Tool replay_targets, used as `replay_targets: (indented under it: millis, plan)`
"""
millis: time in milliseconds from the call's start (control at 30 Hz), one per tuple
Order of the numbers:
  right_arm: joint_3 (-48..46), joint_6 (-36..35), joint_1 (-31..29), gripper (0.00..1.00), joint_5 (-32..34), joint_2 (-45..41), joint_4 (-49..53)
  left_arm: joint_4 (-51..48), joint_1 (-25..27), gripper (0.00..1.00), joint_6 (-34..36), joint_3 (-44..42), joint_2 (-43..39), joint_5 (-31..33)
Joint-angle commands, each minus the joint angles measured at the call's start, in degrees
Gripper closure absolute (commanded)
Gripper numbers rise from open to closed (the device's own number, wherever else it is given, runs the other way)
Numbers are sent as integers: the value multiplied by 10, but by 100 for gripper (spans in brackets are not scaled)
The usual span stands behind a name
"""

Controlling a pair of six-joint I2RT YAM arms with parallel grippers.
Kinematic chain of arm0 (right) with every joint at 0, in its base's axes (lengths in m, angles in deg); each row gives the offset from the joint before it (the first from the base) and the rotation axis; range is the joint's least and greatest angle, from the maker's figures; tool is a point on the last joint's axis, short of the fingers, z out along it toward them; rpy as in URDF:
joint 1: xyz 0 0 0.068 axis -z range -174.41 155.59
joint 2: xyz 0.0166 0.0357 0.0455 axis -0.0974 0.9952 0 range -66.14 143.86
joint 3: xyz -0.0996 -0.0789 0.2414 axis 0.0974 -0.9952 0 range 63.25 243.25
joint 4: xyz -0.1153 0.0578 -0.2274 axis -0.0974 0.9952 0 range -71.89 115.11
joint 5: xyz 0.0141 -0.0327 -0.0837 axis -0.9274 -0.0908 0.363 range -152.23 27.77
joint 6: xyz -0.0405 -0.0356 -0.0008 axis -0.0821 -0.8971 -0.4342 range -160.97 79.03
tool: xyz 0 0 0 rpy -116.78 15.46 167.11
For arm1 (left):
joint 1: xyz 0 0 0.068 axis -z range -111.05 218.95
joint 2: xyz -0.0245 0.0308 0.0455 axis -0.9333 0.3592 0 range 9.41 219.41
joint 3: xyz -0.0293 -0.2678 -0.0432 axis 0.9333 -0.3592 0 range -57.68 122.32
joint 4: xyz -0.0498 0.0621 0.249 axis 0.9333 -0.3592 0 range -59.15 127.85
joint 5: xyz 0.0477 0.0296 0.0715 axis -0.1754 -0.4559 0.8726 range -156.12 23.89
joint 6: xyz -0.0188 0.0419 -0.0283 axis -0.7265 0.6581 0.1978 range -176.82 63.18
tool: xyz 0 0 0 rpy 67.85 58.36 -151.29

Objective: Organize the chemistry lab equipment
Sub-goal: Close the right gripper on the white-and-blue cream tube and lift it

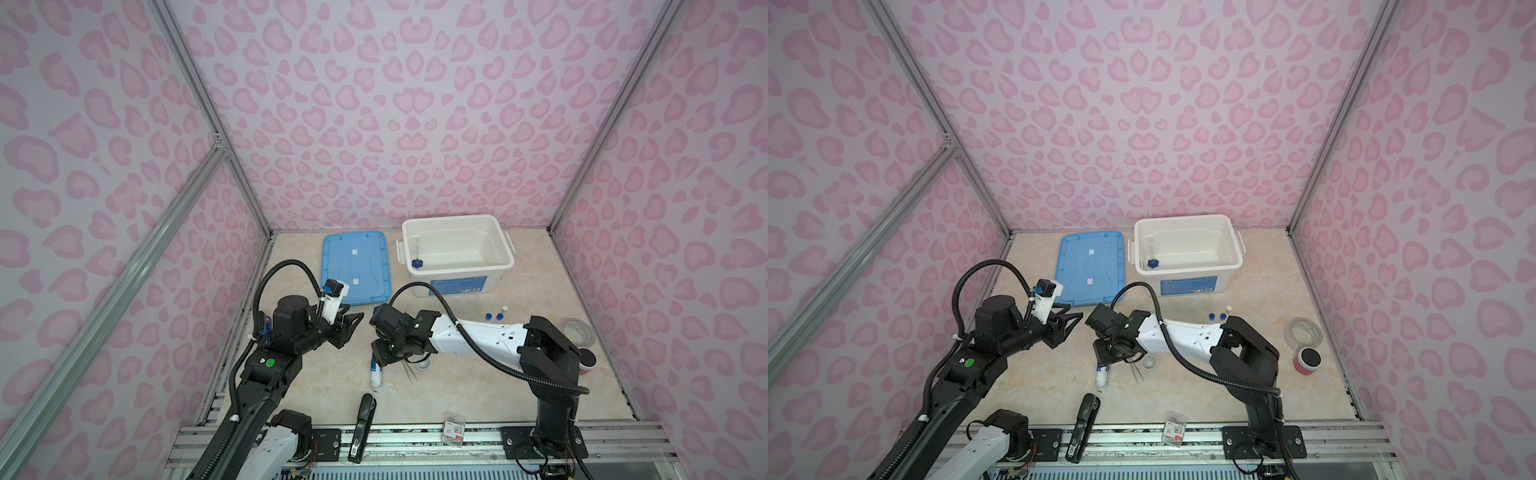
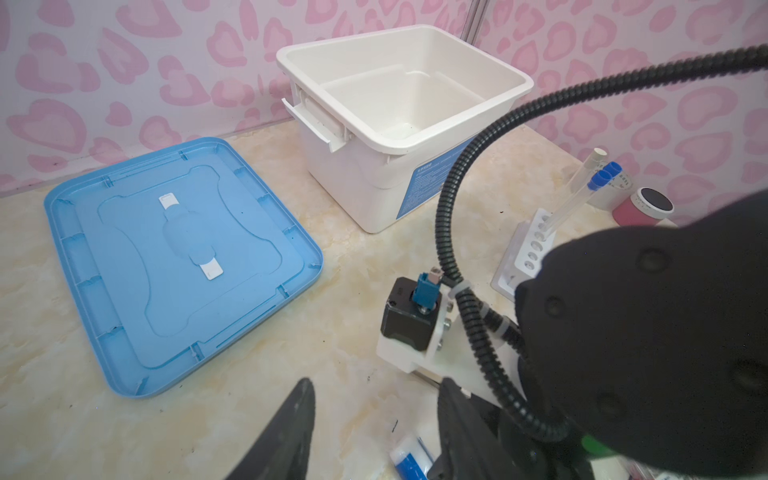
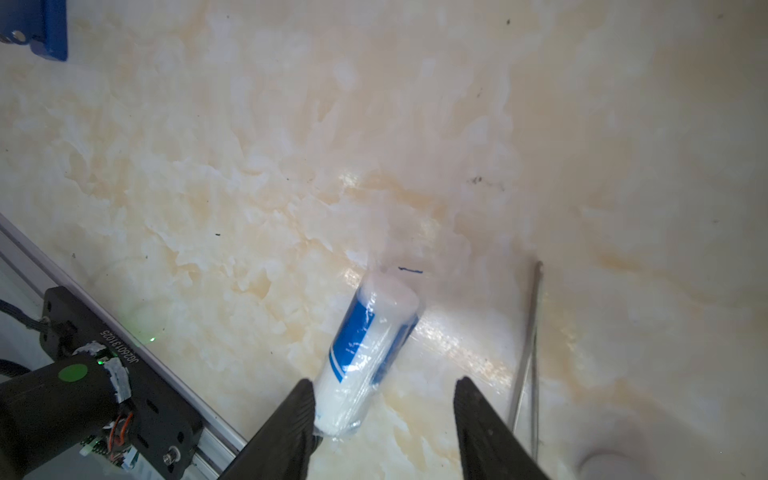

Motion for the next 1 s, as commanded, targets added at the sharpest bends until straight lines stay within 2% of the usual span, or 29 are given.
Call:
replay_targets:
  millis: [0, 200, 533, 967]
  plan:
    - [16, 17, -7, 45, -24, 25, 14, 23, 0, 49, -8, -3, -17, 19]
    - [47, 22, -14, 45, -40, 63, 15, 26, 0, 49, -11, -9, -44, 30]
    - [72, 29, -13, 46, -41, 89, 32, 27, -1, 49, -12, -10, -45, 25]
    - [105, 10, -11, 55, -26, 122, 72, 26, -1, 49, -11, -9, -37, 23]
